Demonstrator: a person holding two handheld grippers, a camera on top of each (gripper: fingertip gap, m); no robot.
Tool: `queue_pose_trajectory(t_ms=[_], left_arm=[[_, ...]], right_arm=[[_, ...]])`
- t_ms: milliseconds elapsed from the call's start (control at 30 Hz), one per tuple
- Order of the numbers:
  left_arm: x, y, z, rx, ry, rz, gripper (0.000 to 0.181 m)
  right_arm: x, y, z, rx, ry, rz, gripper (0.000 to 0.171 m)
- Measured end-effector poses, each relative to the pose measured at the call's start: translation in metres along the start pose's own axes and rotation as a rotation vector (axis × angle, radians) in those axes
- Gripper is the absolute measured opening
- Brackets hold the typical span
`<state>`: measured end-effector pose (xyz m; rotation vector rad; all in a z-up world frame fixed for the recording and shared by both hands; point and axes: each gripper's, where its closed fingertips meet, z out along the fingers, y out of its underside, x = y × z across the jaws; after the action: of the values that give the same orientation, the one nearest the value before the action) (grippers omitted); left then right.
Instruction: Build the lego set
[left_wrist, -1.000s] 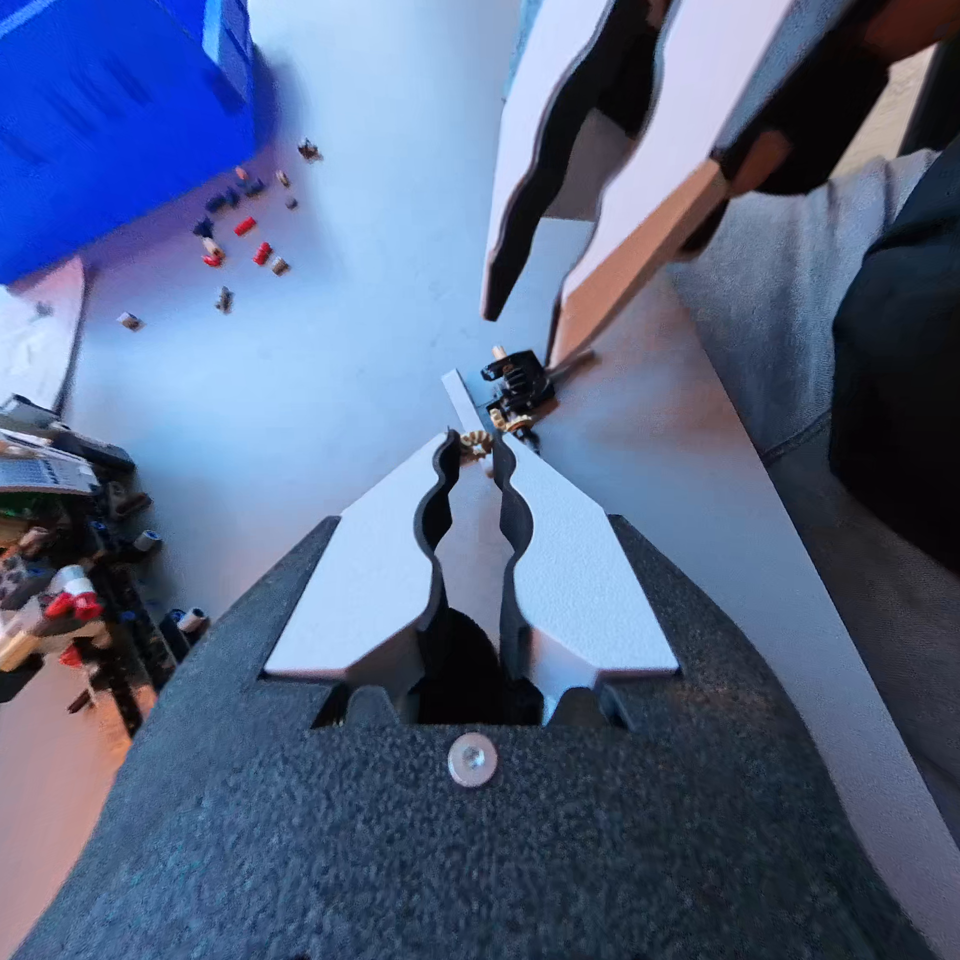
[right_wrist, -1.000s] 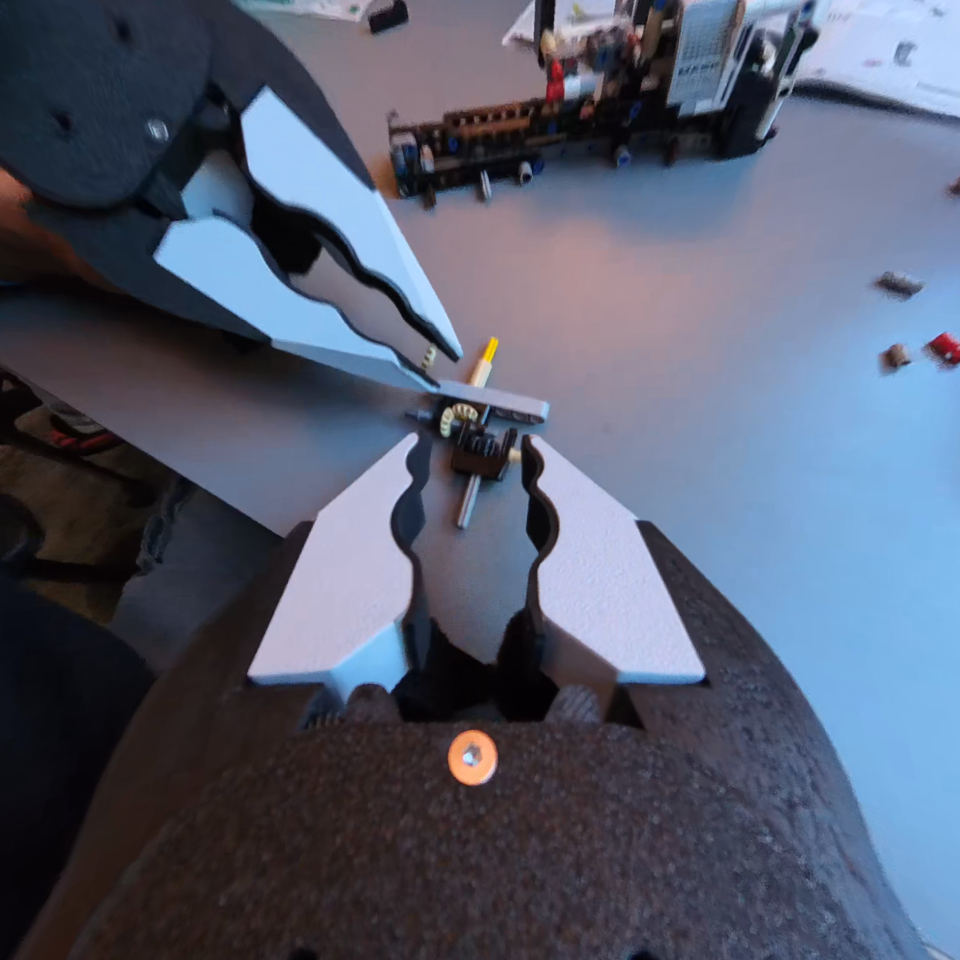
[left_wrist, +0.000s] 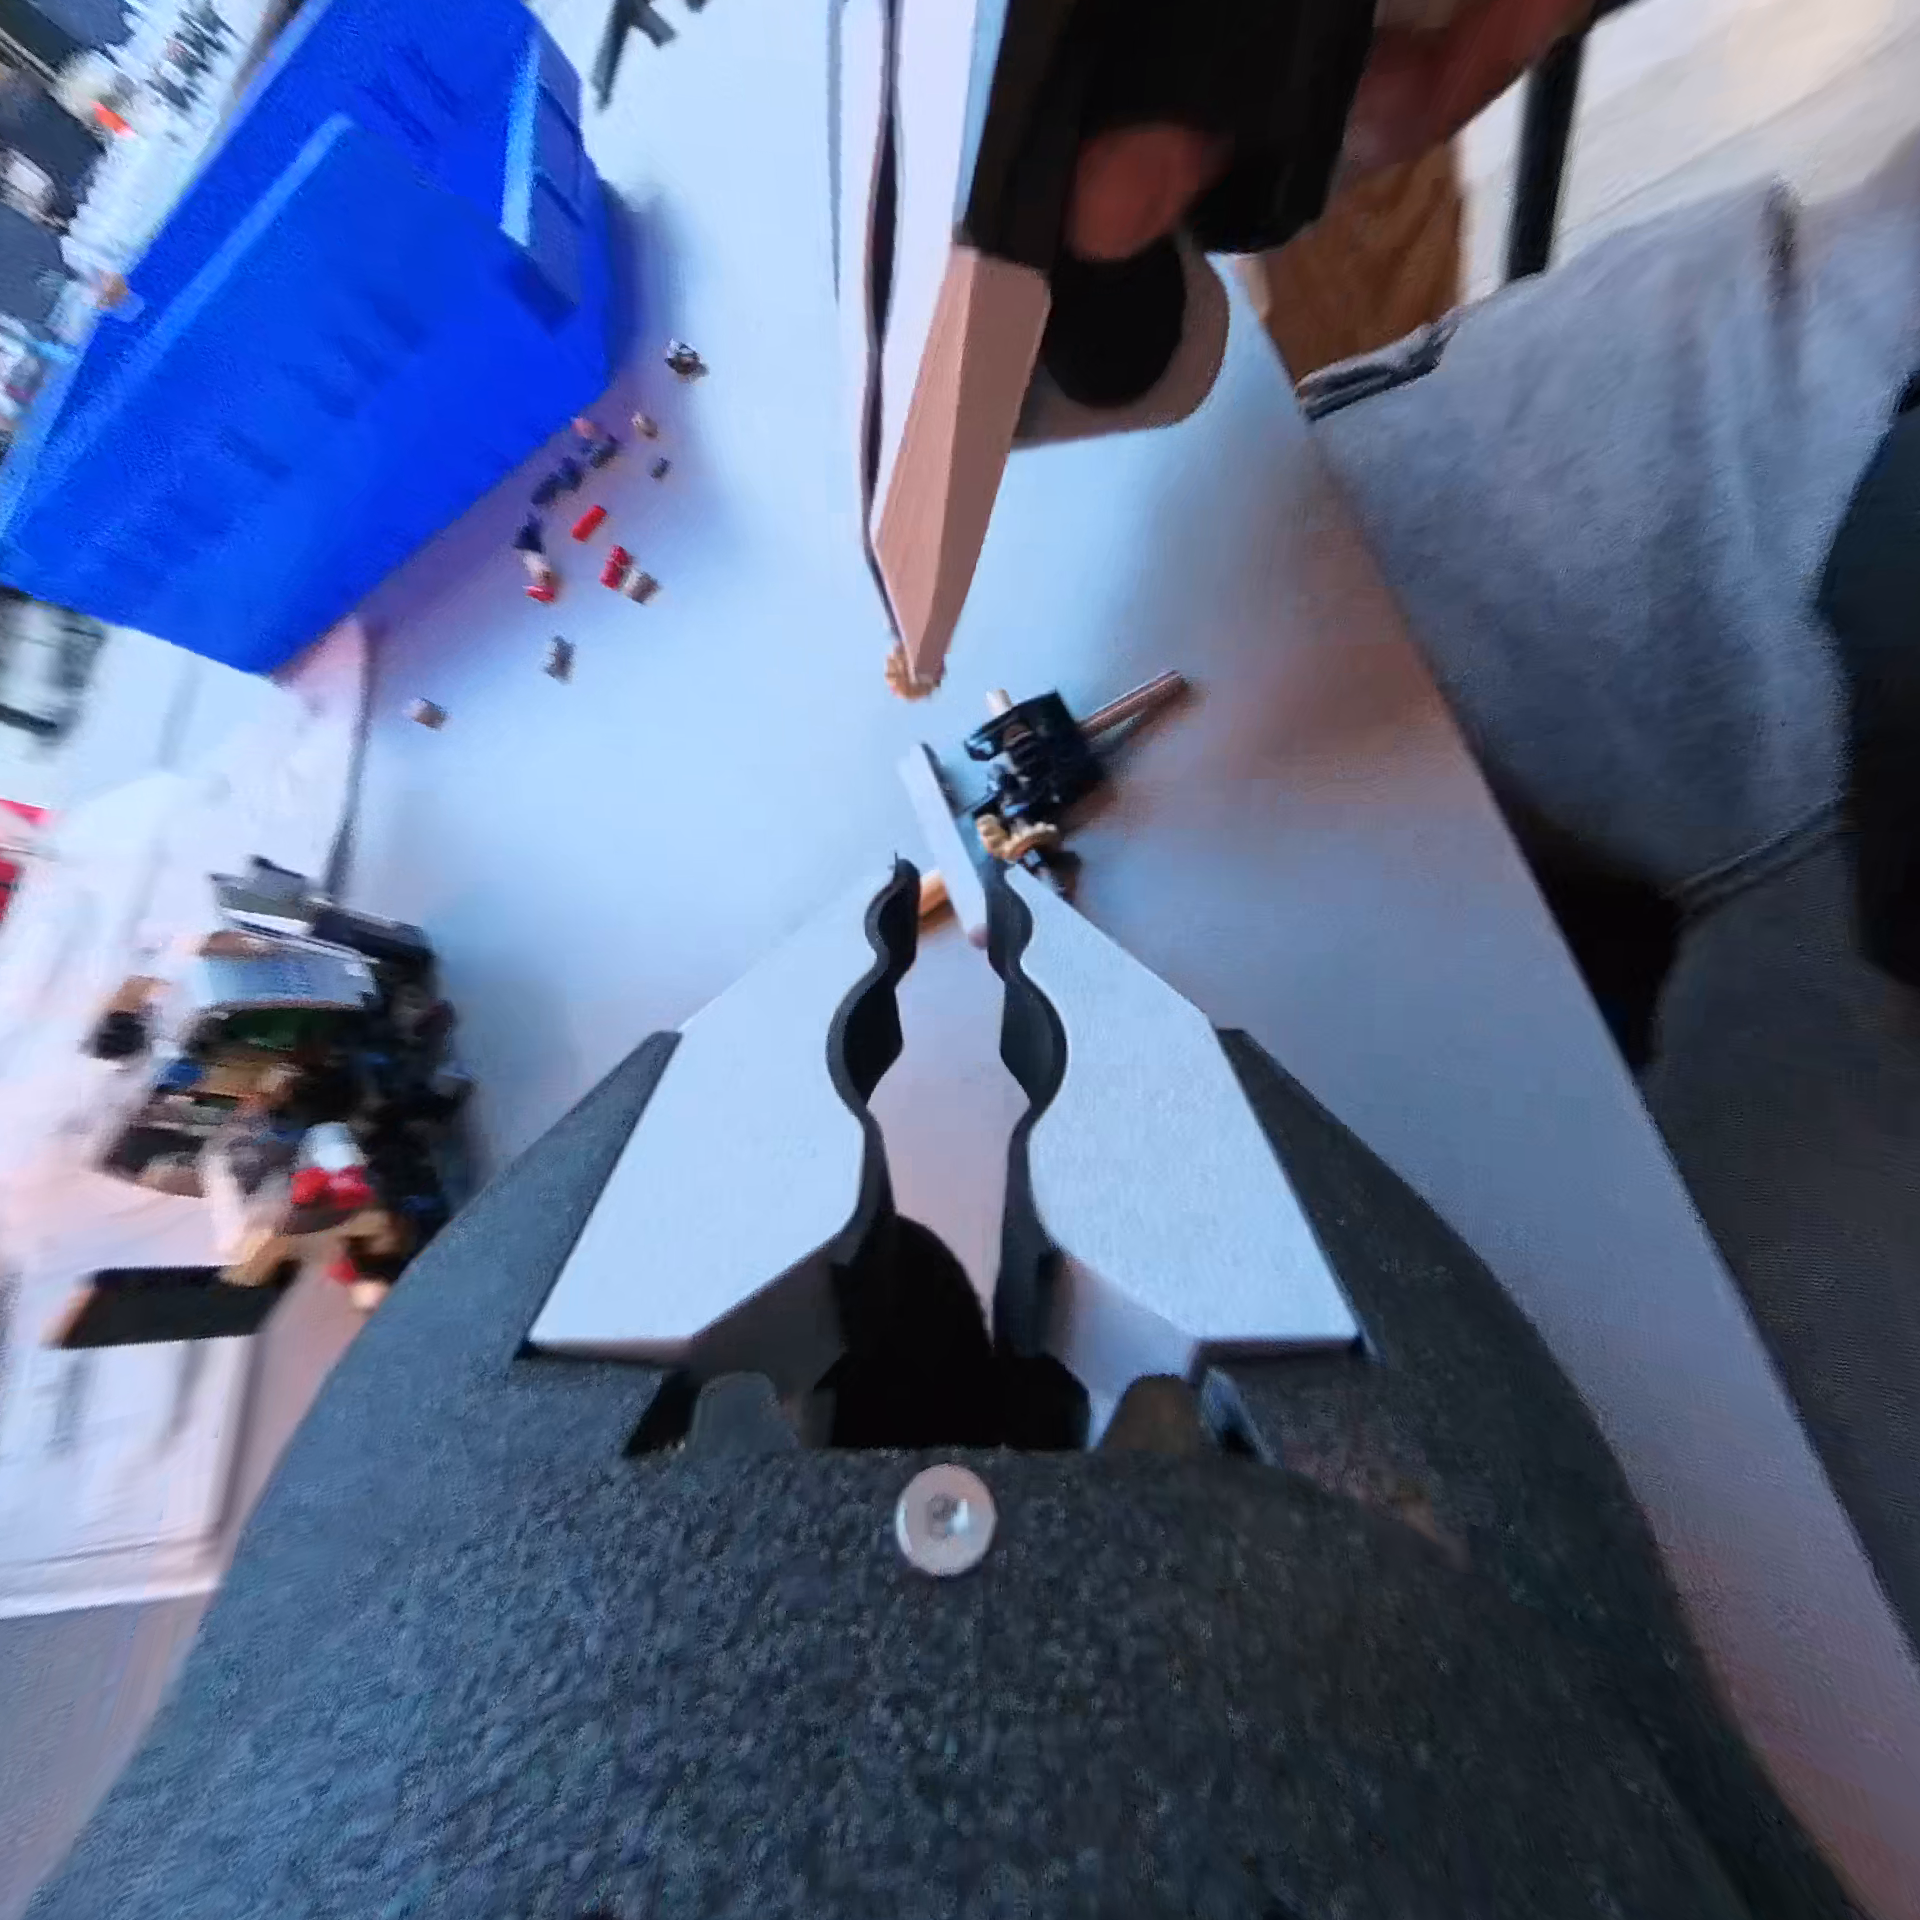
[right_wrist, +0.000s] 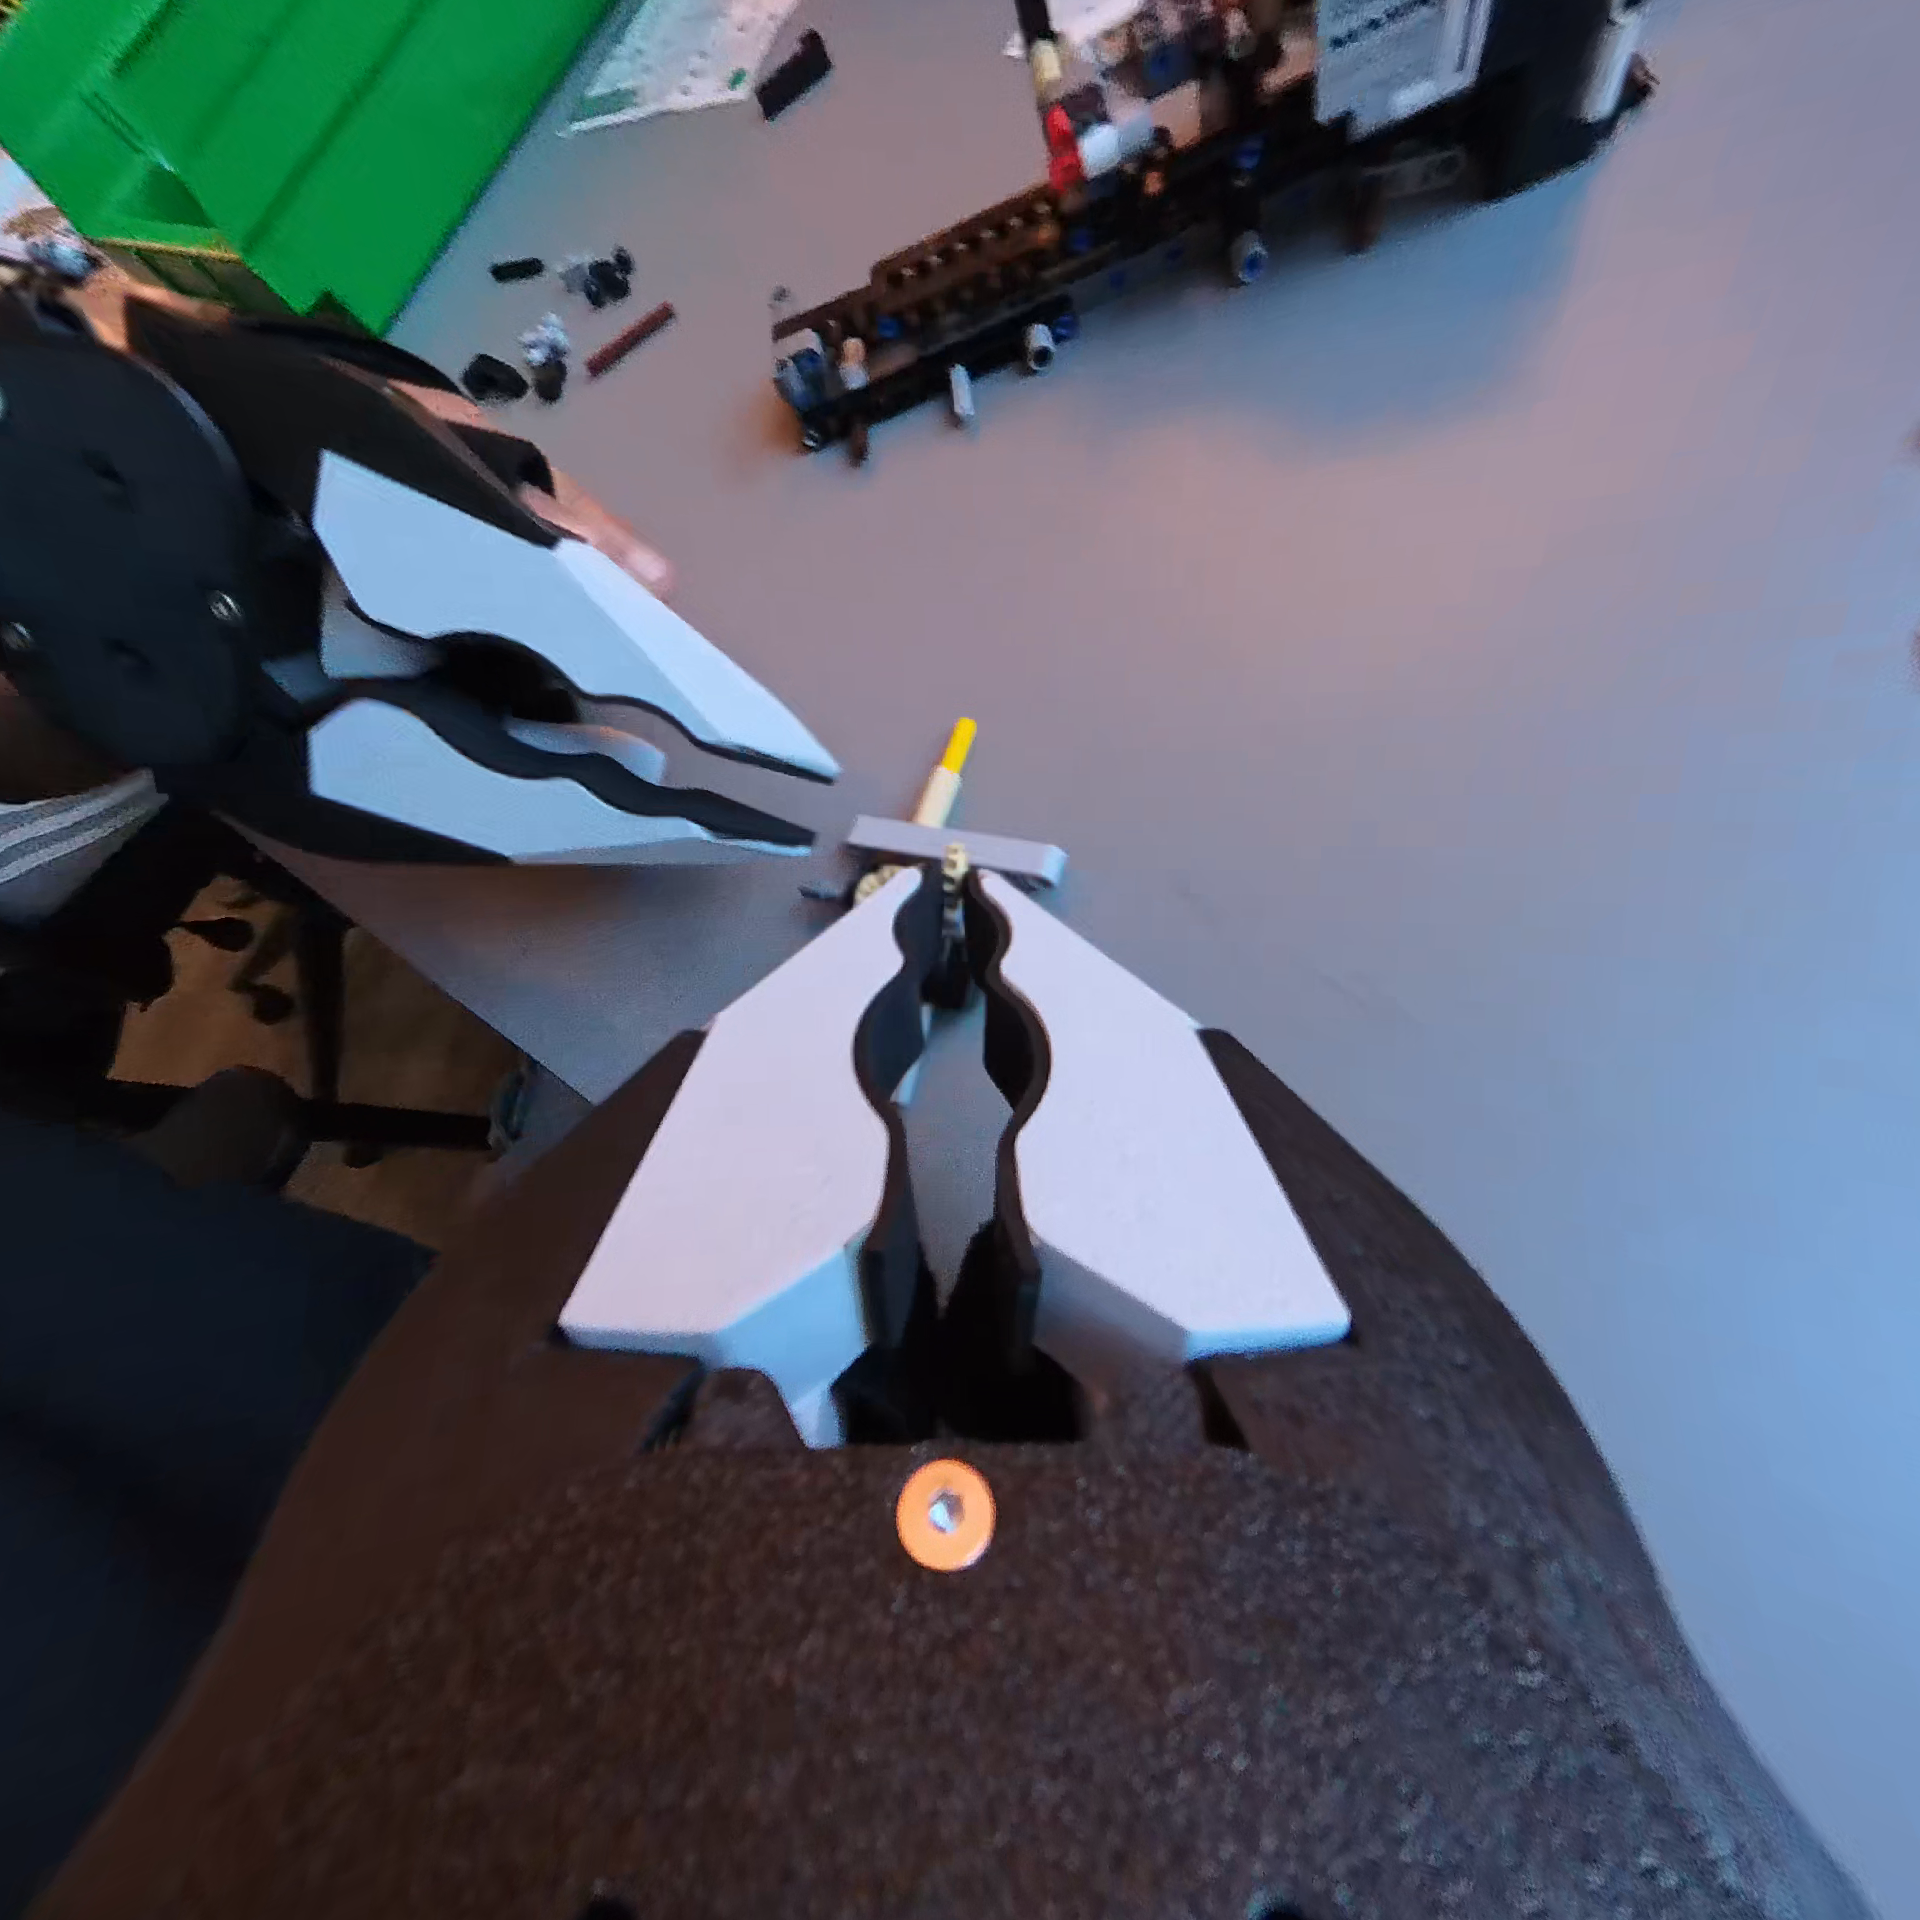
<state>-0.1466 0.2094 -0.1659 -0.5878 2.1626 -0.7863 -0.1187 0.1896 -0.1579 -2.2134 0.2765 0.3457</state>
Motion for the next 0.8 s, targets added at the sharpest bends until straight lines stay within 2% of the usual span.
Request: queue_pose_trajectory(t_ms=[100, 233, 433, 500, 800], left_arm=[[0.013, -0.001, -0.006, 0.038, 0.147, -0.155, 0.014], [0.024, 0.000, -0.004, 0.028, 0.247, -0.276, 0.017], [0.024, 0.011, 0.004, -0.059, 0.245, -0.328, 0.013], [0.025, 0.013, 0.006, -0.080, 0.251, -0.326, 0.007], [0.023, 0.004, 0.013, -0.084, 0.202, -0.406, 0.001]], right_arm=[[0.006, 0.004, -0.006, -0.021, 0.041, -0.004, 0.002], [0.001, 0.008, -0.001, -0.053, 0.033, -0.022, 0.002], [0.002, 0.009, 0.008, -0.107, 0.054, -0.065, 0.003], [0.002, 0.007, 0.007, -0.119, 0.058, -0.070, 0.002], [0.004, 0.018, 0.006, -0.181, 0.055, 0.007, 0.003]])
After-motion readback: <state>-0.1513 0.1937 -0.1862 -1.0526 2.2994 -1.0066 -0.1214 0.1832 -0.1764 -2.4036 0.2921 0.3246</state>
